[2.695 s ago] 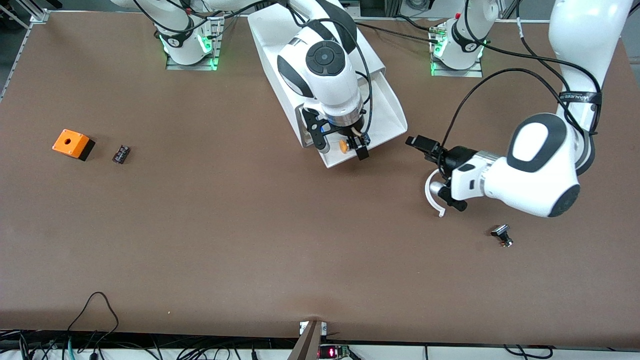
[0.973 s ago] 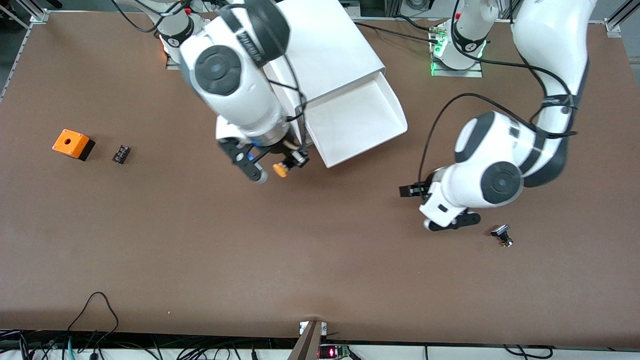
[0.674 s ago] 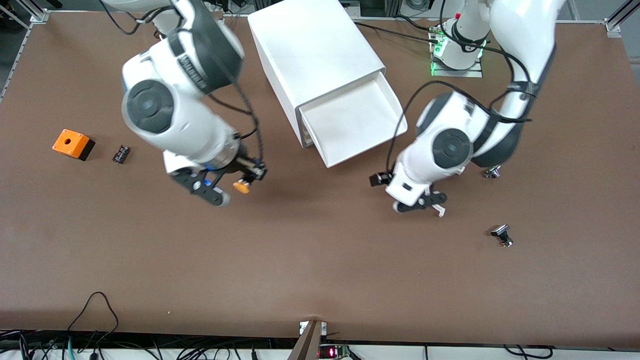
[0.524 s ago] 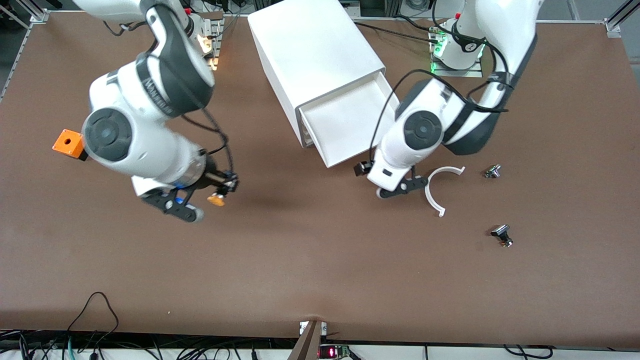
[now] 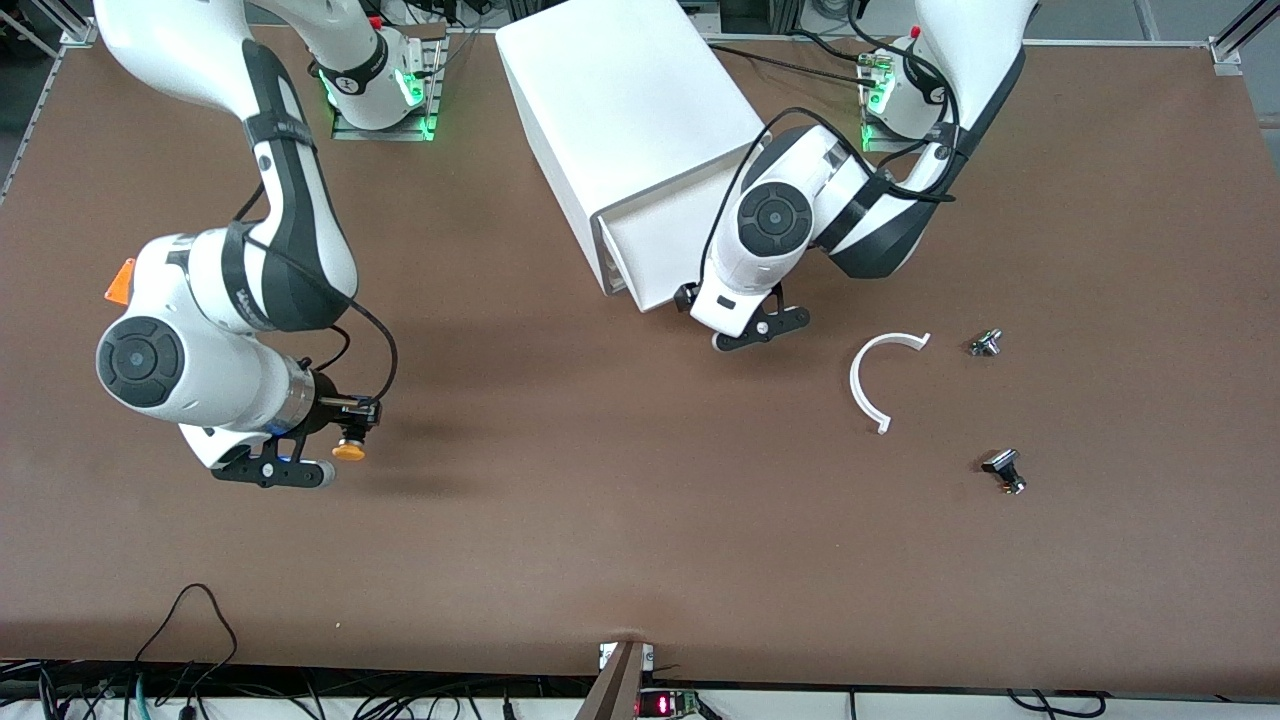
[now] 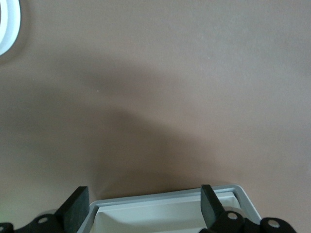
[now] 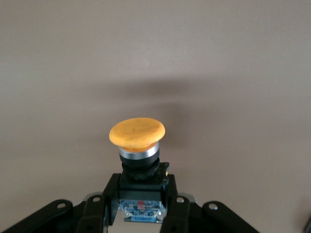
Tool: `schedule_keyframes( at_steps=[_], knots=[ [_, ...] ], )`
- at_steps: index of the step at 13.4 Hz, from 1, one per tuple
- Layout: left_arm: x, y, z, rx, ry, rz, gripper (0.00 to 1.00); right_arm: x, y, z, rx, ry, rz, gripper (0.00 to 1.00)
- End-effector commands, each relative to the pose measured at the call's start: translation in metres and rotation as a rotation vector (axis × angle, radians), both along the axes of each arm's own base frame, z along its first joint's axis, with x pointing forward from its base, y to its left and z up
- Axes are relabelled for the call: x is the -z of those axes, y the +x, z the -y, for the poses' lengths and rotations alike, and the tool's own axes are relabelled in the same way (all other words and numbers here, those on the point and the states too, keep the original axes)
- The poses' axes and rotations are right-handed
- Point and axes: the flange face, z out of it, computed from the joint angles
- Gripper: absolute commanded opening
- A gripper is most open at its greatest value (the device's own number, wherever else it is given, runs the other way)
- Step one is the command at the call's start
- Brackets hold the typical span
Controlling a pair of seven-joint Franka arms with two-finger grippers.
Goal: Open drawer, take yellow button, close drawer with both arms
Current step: 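Lower the button onto the table while the left gripper shuts the drawer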
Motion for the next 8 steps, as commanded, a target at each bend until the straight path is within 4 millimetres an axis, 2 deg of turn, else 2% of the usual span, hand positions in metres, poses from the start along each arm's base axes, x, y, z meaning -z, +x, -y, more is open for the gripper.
schedule_keyframes(
  at_steps=[1, 3, 5, 7, 8],
  knots=[
    [-0.003, -0.034, 0.008, 0.013, 0.012, -0.018, 1.00, 0.050, -0.040, 0.046, -0.086, 0.000, 0.071, 0.00],
    [-0.005, -0.050, 0.023, -0.009, 0.004, -0.039, 1.00, 0.094, -0.066, 0.064, -0.090, -0.021, 0.116, 0.00],
    [0.000, -0.068, 0.034, -0.012, 0.016, -0.056, 1.00, 0.128, -0.091, 0.077, -0.084, -0.043, 0.151, 0.00],
    [0.009, -0.080, 0.037, 0.001, 0.027, -0.076, 1.00, 0.145, -0.104, 0.082, -0.068, -0.055, 0.173, 0.00],
    [0.010, -0.083, 0.038, 0.005, 0.030, -0.081, 1.00, 0.147, -0.104, 0.084, -0.062, -0.056, 0.169, 0.06]
  ],
)
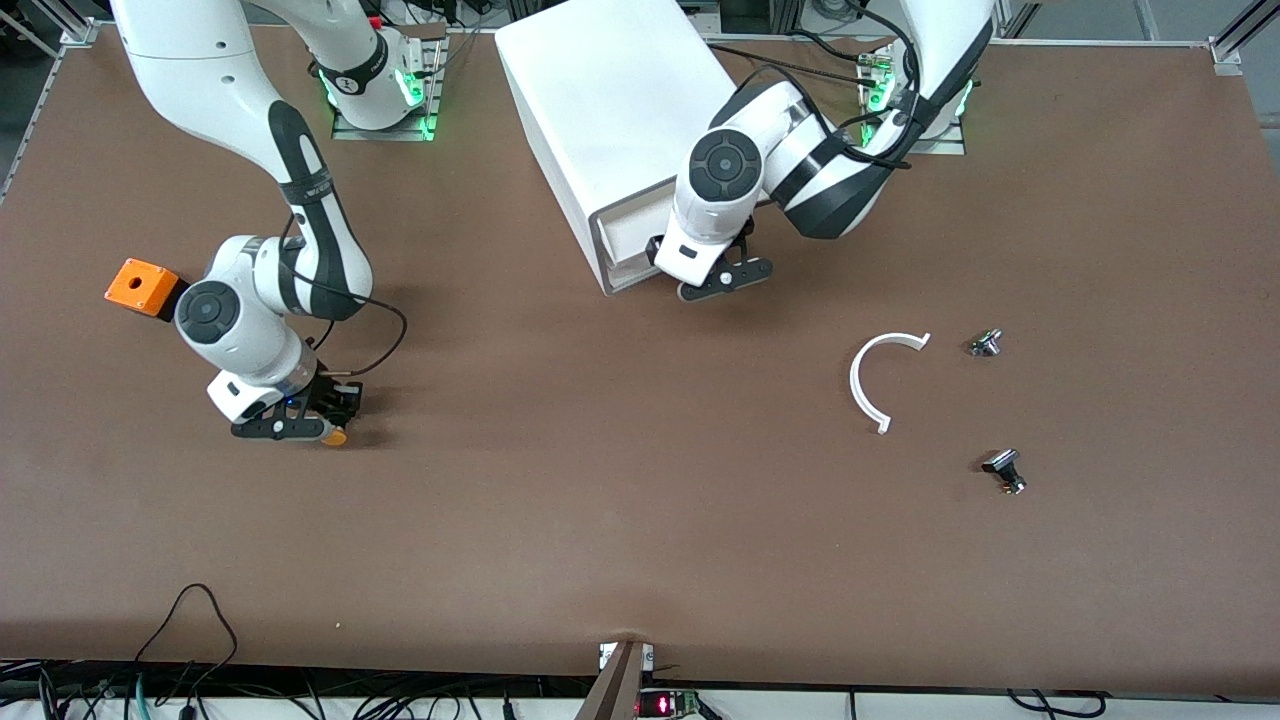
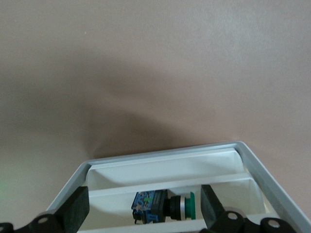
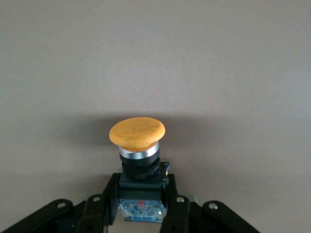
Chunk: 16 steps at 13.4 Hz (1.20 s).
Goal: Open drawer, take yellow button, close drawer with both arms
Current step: 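Lower the button onto the table while the left gripper shuts the drawer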
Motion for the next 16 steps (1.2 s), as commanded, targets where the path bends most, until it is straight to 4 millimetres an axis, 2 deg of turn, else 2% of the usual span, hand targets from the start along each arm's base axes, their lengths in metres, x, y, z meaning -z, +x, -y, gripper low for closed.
schedule_keyframes(
  at_steps=[1, 2, 3, 5, 8, 9, 10, 13, 15, 16],
  knots=[
    [0.014, -0.022, -0.002, -0.003, 0.015, -0.042, 1.00, -0.010, -0.014, 0.000, -0.004, 0.017, 0.007, 0.26],
    [0.014, -0.022, -0.001, -0.023, -0.004, -0.068, 1.00, -0.012, -0.012, 0.000, -0.004, 0.018, 0.010, 0.74],
    [0.017, -0.021, -0.001, -0.039, -0.030, -0.103, 1.00, -0.015, -0.010, 0.000, -0.005, 0.020, 0.018, 1.00],
    [0.019, -0.024, 0.000, -0.039, -0.032, -0.119, 1.00, -0.031, -0.004, -0.002, -0.011, 0.030, 0.031, 1.00],
    [0.021, -0.032, 0.008, -0.024, -0.033, -0.128, 1.00, -0.084, 0.020, -0.007, -0.015, 0.063, -0.056, 1.00],
    [0.020, -0.035, 0.011, -0.027, -0.033, -0.130, 1.00, -0.109, 0.029, -0.003, -0.015, 0.068, -0.078, 1.00],
    [0.018, -0.040, 0.015, -0.027, -0.039, -0.137, 1.00, -0.129, 0.035, -0.005, -0.026, 0.078, -0.100, 1.00],
    [0.014, -0.045, 0.022, -0.046, -0.071, -0.172, 1.00, -0.210, 0.046, -0.018, -0.054, 0.108, -0.135, 1.00],
    [0.014, -0.046, 0.023, -0.046, -0.071, -0.175, 1.00, -0.260, 0.038, -0.020, -0.063, 0.127, -0.153, 1.00],
    [0.014, -0.046, 0.022, -0.045, -0.071, -0.174, 1.00, -0.276, 0.031, -0.021, -0.067, 0.138, -0.164, 1.00]
  ],
)
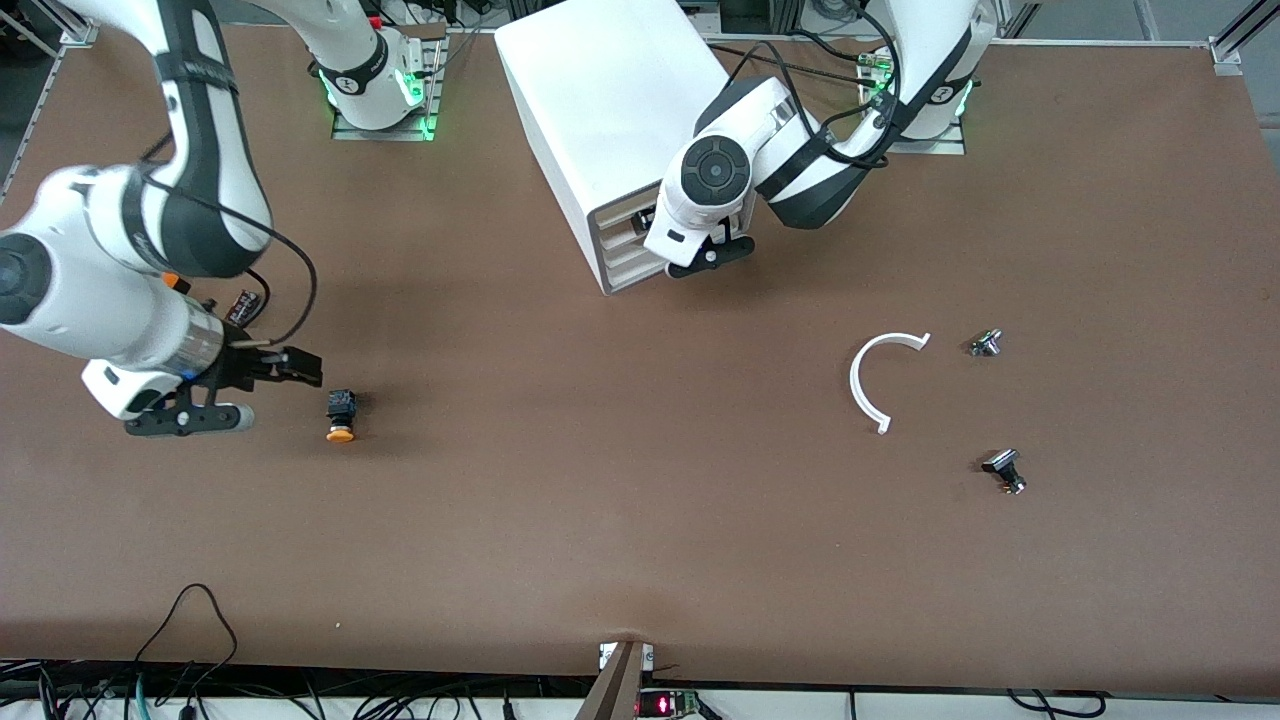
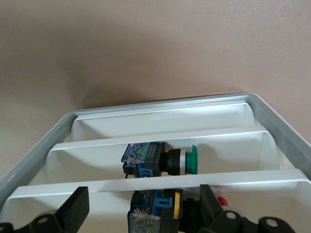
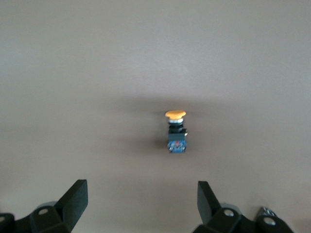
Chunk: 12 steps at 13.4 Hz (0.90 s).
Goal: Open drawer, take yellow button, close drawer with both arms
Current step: 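Open the right gripper and withdraw it from the orange button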
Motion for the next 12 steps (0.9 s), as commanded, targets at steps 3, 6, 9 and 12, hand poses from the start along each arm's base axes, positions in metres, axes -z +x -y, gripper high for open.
schedule_keyframes(
  at_steps=[3, 6, 9, 12],
  knots=[
    [-0.005, -0.013, 0.008, 0.015, -0.021, -0.023, 1.00, -0.082, -0.021, -0.002, -0.032, -0.002, -0.035, 1.00],
    [-0.026, 0.013, -0.006, 0.022, -0.014, -0.020, 1.00, -0.128, -0.033, -0.005, -0.048, -0.067, -0.012, 1.00],
    [-0.059, 0.061, -0.048, 0.087, -0.025, -0.005, 1.00, -0.149, -0.049, -0.005, -0.045, -0.081, -0.043, 1.00],
    [-0.100, 0.091, -0.078, 0.280, 0.041, 0.079, 1.00, -0.172, -0.059, 0.005, 0.108, -0.068, -0.018, 1.00]
  ],
)
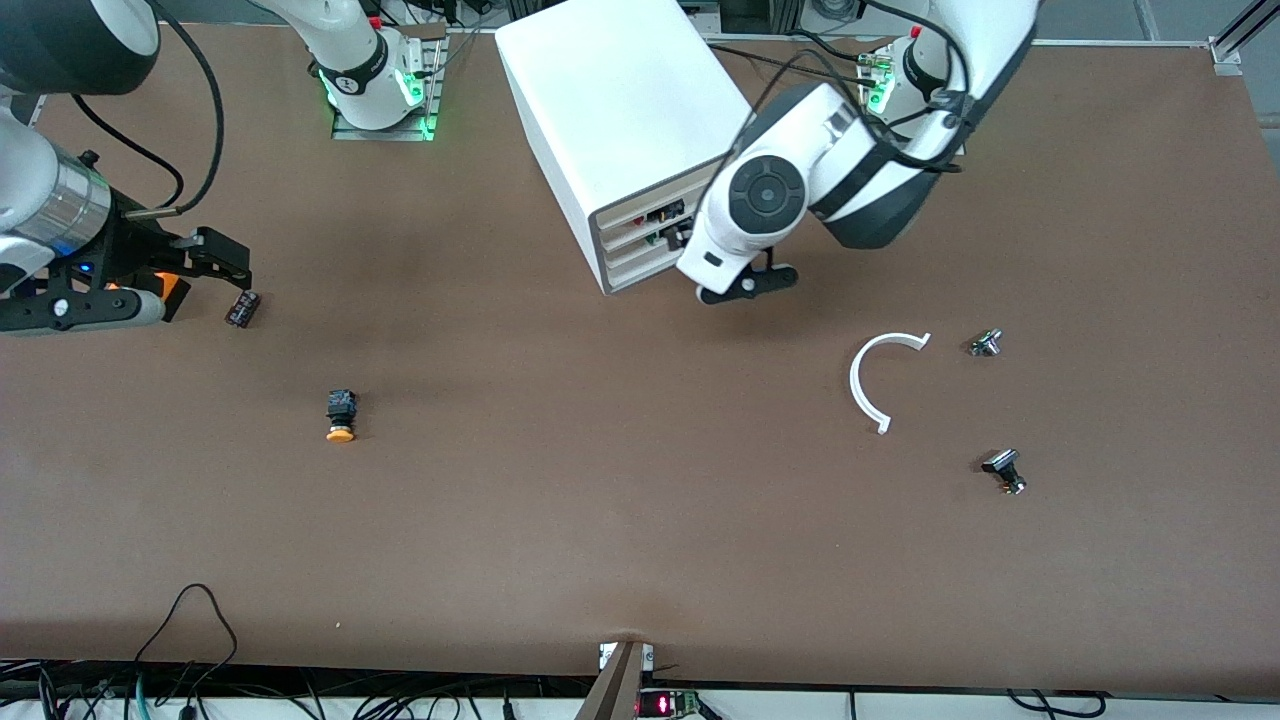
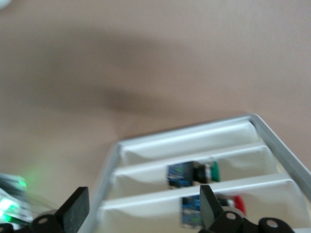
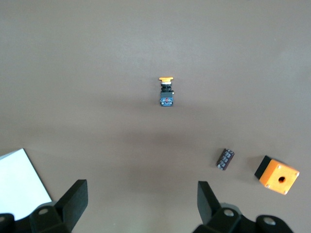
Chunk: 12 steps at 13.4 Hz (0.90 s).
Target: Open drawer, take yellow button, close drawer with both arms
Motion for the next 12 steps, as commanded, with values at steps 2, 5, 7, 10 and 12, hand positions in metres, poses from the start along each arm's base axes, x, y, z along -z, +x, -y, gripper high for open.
schedule_keyframes(
  at_steps=[2, 5, 7, 10, 12],
  knots=[
    [-0.071, 0.040, -0.051, 0.140, 0.058, 0.057, 1.00, -0.033, -0.016, 0.012, 0.141, 0.019, 0.035, 1.00],
    [-0.123, 0.068, -0.117, 0.186, 0.016, 0.054, 1.00, -0.052, -0.038, 0.012, 0.147, 0.011, 0.053, 1.00],
    [-0.156, 0.066, -0.138, 0.201, 0.010, 0.103, 1.00, -0.059, -0.049, 0.012, 0.149, 0.012, 0.040, 1.00],
    [-0.185, 0.060, -0.172, 0.270, -0.009, 0.120, 1.00, -0.060, -0.054, 0.017, 0.161, 0.012, 0.022, 1.00],
    [-0.203, 0.050, -0.191, 0.330, 0.005, 0.149, 1.00, -0.054, -0.063, 0.030, 0.186, 0.010, 0.023, 1.00]
  ],
)
